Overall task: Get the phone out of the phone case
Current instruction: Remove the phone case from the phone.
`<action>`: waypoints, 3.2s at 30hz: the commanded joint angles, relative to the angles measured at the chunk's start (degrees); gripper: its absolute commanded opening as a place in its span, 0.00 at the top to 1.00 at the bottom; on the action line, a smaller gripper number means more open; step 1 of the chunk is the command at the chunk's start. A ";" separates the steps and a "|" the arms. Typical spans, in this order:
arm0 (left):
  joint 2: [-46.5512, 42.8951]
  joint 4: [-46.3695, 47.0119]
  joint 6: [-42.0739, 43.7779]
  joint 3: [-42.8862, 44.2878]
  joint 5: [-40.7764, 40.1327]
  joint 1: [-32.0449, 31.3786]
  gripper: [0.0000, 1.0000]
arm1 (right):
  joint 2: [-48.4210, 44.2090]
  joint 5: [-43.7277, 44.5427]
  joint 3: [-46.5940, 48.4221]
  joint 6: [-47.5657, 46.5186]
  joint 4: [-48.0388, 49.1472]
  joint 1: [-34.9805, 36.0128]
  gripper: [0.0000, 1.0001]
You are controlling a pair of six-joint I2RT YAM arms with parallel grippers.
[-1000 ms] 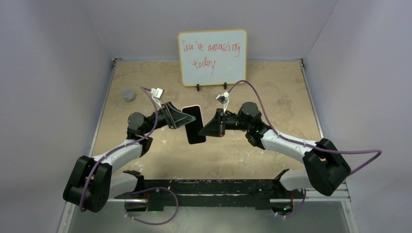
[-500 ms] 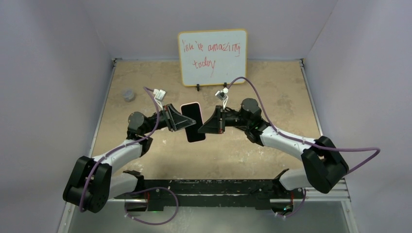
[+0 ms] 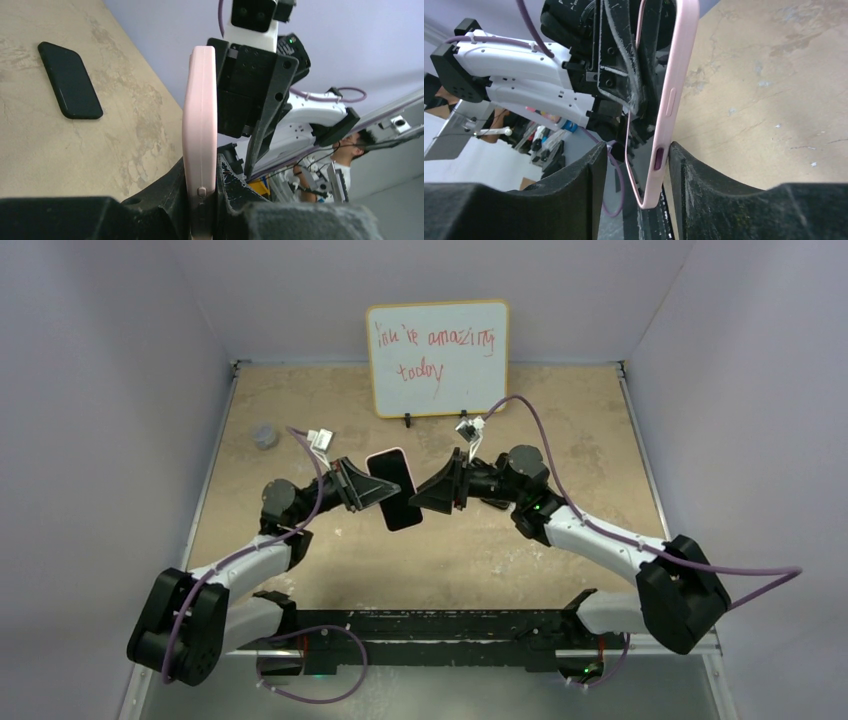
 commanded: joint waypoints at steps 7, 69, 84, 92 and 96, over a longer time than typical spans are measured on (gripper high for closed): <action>1.63 21.62 -13.53 -5.88 -16.35 0.26 1.00 | -3.78 8.62 -7.82 1.45 13.76 -0.25 0.40; 13.63 25.19 -21.59 9.06 10.67 1.05 1.00 | 1.14 -4.03 8.43 -22.91 -6.99 -0.25 1.00; 21.67 39.12 -29.35 9.12 11.60 -1.84 1.00 | 4.99 3.98 18.53 -38.14 -21.96 2.54 1.00; 21.56 35.53 -26.40 10.64 9.80 -1.61 1.00 | 4.82 13.34 17.14 -37.82 -22.04 3.44 1.00; 15.18 20.31 -15.11 11.26 8.06 -0.70 1.00 | 2.53 14.95 13.73 -33.94 -21.31 3.52 0.90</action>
